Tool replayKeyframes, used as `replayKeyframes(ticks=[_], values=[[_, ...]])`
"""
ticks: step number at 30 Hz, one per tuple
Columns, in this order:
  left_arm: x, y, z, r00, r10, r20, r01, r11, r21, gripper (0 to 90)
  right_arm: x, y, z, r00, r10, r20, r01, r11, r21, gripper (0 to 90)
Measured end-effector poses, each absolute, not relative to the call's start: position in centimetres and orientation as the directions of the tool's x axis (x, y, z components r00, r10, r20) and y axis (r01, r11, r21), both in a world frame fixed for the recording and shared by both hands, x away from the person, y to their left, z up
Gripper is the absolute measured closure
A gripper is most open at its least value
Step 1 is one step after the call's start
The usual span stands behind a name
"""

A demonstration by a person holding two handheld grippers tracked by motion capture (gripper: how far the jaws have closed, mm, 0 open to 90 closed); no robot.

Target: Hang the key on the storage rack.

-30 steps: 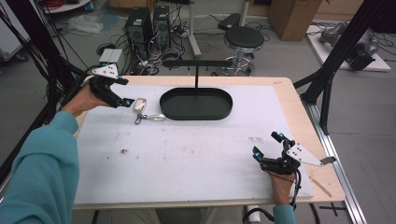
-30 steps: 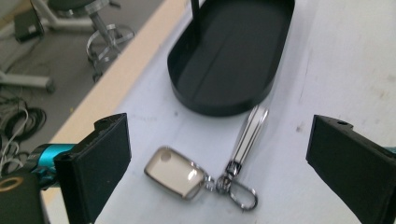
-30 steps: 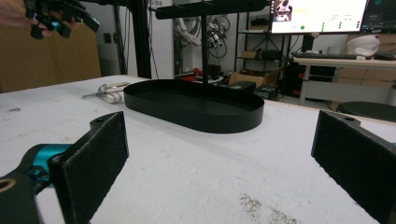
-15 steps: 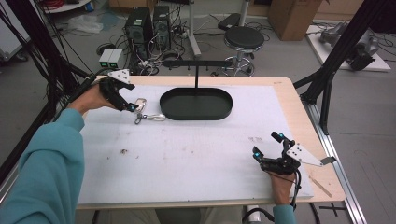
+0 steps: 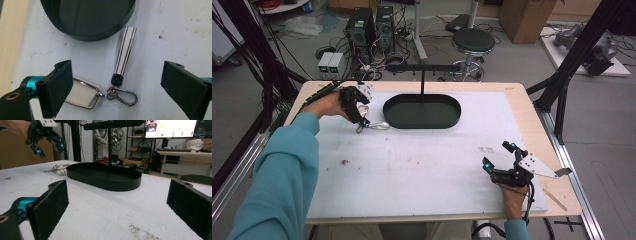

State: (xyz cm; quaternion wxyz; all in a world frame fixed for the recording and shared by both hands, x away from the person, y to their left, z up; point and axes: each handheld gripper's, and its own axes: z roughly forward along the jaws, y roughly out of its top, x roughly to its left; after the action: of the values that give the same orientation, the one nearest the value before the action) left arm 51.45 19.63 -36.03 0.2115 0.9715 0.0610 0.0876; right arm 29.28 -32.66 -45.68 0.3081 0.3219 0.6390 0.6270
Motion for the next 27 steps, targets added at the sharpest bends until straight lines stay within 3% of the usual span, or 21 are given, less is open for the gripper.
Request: replayKeyframes(ticks=[5,17,27], values=[[51.7,19.3,-37.2,0.982,0.143,0.123,0.086,-0.92,0.383,12.9,29.3,-32.7,-45.7,-0.603,0.798,0.015,0.027,0.001,1.0,3.2],[51.9,18.4,-39.2,0.991,0.07,0.117,0.035,-0.96,0.279,32.5,29.3,-32.7,-45.7,-0.603,0.798,0.012,0.024,0.004,1.0,3.2],[51.9,17.9,-40.1,0.993,0.054,0.105,0.027,-0.97,0.242,42.8,29.3,-32.7,-45.7,-0.604,0.797,0.015,0.026,0.001,1.0,3.2]])
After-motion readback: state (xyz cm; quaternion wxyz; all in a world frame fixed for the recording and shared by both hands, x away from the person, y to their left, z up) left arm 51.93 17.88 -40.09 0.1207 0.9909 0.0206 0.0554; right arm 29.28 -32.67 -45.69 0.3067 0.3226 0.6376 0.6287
